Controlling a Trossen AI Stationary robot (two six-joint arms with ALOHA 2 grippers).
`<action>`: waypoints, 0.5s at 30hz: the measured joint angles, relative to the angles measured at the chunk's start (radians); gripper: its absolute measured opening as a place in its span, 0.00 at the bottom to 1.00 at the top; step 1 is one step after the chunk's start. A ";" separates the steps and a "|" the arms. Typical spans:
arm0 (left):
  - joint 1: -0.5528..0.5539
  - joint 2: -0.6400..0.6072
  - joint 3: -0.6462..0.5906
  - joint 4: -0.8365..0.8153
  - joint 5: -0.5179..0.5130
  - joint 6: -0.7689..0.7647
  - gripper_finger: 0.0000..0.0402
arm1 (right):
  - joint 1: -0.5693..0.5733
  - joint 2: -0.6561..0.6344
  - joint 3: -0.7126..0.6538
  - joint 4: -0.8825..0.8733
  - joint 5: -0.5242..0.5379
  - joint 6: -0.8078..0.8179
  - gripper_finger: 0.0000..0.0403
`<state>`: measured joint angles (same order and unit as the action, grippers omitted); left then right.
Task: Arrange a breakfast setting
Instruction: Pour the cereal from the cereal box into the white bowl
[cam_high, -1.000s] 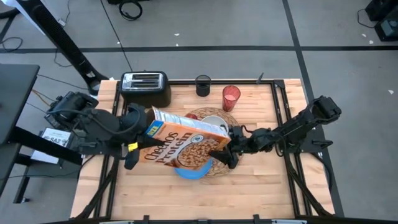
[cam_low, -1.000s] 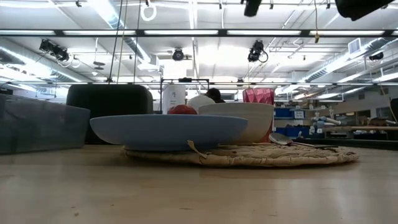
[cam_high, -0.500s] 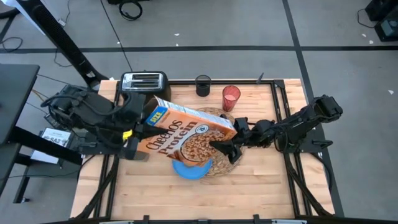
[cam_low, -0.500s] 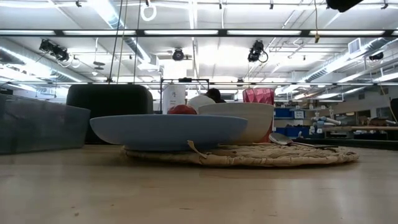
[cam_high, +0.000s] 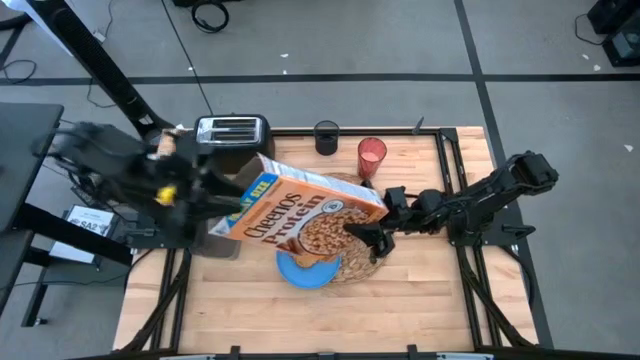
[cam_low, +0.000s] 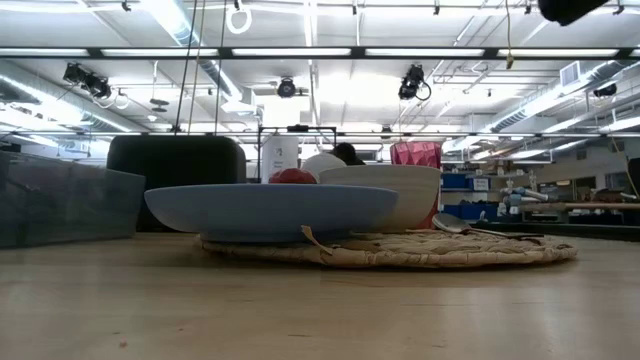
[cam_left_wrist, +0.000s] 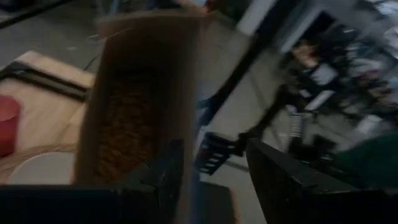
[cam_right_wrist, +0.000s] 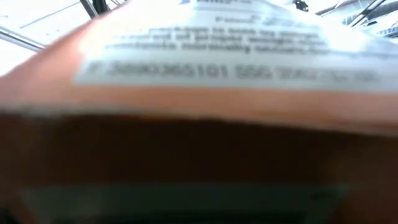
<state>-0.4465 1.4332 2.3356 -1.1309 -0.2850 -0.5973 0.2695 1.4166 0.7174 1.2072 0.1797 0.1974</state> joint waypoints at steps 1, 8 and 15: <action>-0.010 -0.015 0.000 0.006 0.003 0.004 0.46 | 0.000 -0.021 -0.022 -0.003 0.005 0.000 0.70; -0.056 -0.092 0.000 -0.002 -0.113 0.112 0.43 | 0.001 -0.261 -0.201 -0.151 0.082 0.027 0.70; -0.054 -0.074 0.001 -0.031 -0.235 0.164 0.43 | 0.010 -0.630 -0.359 -0.453 0.143 0.100 0.70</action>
<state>-0.5009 1.3588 2.3365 -1.1624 -0.5199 -0.4332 0.2795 0.7865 0.3584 0.7544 0.3226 0.2978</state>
